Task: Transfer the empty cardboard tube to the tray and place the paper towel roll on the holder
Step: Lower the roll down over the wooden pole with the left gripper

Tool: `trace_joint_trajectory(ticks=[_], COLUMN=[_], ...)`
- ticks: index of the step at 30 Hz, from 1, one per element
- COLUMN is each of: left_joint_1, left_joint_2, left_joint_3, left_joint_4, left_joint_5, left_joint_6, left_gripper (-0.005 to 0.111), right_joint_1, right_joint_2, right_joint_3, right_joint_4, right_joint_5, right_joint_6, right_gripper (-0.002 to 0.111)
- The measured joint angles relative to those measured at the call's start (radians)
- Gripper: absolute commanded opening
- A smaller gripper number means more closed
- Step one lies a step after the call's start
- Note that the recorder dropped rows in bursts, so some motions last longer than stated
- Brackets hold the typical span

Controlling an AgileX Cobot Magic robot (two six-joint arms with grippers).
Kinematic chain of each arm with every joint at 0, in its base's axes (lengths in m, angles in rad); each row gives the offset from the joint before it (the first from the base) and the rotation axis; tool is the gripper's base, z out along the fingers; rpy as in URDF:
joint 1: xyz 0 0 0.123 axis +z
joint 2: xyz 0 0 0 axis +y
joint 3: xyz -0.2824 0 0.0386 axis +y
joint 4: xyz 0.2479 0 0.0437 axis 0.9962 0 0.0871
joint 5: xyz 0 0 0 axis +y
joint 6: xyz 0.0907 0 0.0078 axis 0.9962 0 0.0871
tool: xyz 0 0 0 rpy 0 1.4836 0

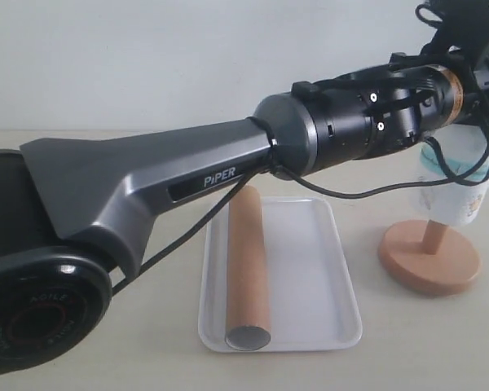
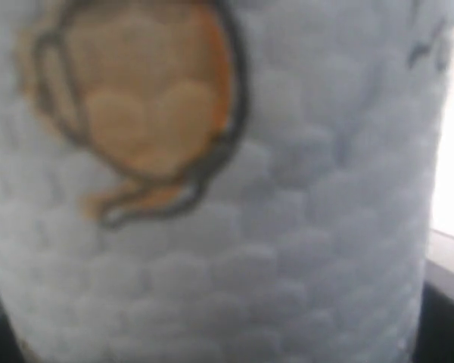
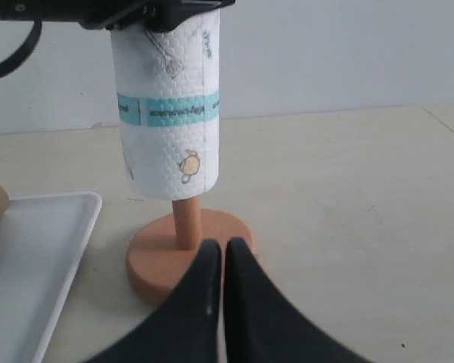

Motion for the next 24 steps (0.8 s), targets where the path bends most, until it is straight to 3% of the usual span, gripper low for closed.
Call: trace_joint_trajectory(ticks=[11,24], left_joint_1=[-0.007,-0.011], left_joint_2=[0.002,-0.016], left_joint_3=[0.122,0.127], left_joint_4=[0.008,0.007], left_joint_5=[0.022,0.046], left_joint_6=[0.023,0.021], left_gripper=[0.004,0.004], right_joint_1=[0.000,0.000], right_joint_2=[0.000,0.000], right_joint_3=[0.000,0.000], right_joint_4=[0.000,0.000], right_joint_5=[0.000,0.000], right_joint_6=[0.000,0.000], right_gripper=[0.001,0.001])
